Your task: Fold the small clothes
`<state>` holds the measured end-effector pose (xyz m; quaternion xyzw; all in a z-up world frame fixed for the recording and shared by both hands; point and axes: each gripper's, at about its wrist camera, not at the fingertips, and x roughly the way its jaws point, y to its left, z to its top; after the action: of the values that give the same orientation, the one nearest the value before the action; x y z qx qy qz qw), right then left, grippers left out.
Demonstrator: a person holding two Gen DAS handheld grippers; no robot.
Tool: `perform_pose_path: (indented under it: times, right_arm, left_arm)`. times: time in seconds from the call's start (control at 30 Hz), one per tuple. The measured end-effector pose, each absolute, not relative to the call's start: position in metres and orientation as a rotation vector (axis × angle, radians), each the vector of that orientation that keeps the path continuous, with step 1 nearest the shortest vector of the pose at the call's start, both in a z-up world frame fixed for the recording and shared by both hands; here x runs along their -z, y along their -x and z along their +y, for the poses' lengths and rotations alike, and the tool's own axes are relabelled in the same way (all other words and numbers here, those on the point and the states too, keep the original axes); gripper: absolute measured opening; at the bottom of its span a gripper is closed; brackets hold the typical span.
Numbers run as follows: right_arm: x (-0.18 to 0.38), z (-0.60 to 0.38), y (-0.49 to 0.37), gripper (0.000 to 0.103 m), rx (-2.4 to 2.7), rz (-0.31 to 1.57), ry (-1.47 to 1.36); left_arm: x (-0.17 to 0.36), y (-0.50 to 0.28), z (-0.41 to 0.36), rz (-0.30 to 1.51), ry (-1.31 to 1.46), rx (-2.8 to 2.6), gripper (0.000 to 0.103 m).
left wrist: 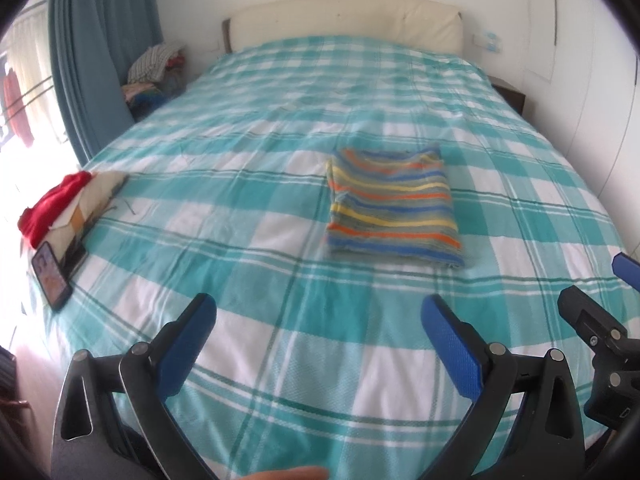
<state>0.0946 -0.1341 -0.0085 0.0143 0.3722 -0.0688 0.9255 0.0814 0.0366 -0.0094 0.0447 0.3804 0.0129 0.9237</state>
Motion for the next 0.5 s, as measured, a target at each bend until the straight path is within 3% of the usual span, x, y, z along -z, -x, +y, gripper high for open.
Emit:
perform_pose_path:
  times: [0.5]
  right_arm:
    - [0.004,-0.137,-0.086,0.095,0.152,0.751,-0.042]
  left_arm:
    - [0.0,-0.065,0.032,0.718,-0.093,0.02,0.103]
